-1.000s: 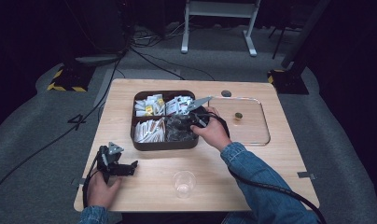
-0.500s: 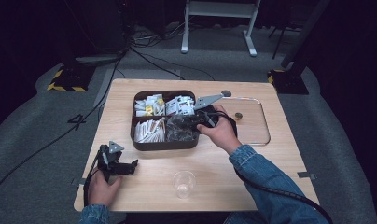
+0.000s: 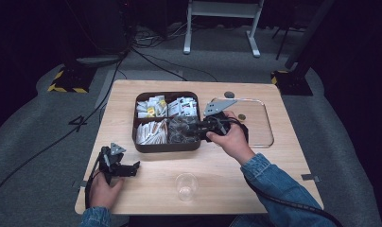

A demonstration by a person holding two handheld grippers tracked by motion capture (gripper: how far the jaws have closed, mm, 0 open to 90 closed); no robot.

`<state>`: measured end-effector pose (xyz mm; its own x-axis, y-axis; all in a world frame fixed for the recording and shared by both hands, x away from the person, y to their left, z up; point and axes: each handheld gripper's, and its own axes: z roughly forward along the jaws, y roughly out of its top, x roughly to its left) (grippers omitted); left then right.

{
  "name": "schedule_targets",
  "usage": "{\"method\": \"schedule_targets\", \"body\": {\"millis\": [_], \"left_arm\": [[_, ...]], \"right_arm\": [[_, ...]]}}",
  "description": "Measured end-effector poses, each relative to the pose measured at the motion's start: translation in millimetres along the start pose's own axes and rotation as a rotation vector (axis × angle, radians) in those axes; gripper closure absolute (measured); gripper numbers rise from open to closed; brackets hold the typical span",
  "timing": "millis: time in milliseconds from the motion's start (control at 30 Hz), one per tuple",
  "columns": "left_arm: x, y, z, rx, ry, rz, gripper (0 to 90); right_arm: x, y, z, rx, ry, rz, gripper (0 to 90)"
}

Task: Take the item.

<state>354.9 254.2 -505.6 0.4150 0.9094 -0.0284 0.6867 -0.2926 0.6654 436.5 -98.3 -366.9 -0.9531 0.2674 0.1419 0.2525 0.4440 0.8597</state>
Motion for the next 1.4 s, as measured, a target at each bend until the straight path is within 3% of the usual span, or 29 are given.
{"method": "schedule_targets", "body": {"millis": [400, 600, 833, 1200, 1400], "left_arm": [[-0.6, -0.4, -0.3, -0.001, 0.005, -0.002, 1.2], [-0.6, -0.7, -0.5, -0.001, 0.003, 0.0, 1.4], [-0.7, -0.7, -0.6, -0.001, 0.004, 0.0, 1.4], [-0.7, -0.7, -0.6, -0.001, 0.003, 0.0, 1.4], [-0.7, -0.7, -0.5, -0.001, 0.003, 0.0, 1.4]], "right_arm": [[41.4, -6.0, -19.1, -0.016, 0.084, -0.028, 73.7], [62.7, -17.3, -26.4, -0.028, 0.143, -0.022, 73.6], [79.0, -32.2, -30.1, -0.016, 0.163, -0.03, 73.6], [89.7, -47.6, -28.3, 0.005, 0.166, -0.041, 73.6], [89.7, -52.9, -25.1, 0.053, 0.16, -0.041, 73.5]]}}
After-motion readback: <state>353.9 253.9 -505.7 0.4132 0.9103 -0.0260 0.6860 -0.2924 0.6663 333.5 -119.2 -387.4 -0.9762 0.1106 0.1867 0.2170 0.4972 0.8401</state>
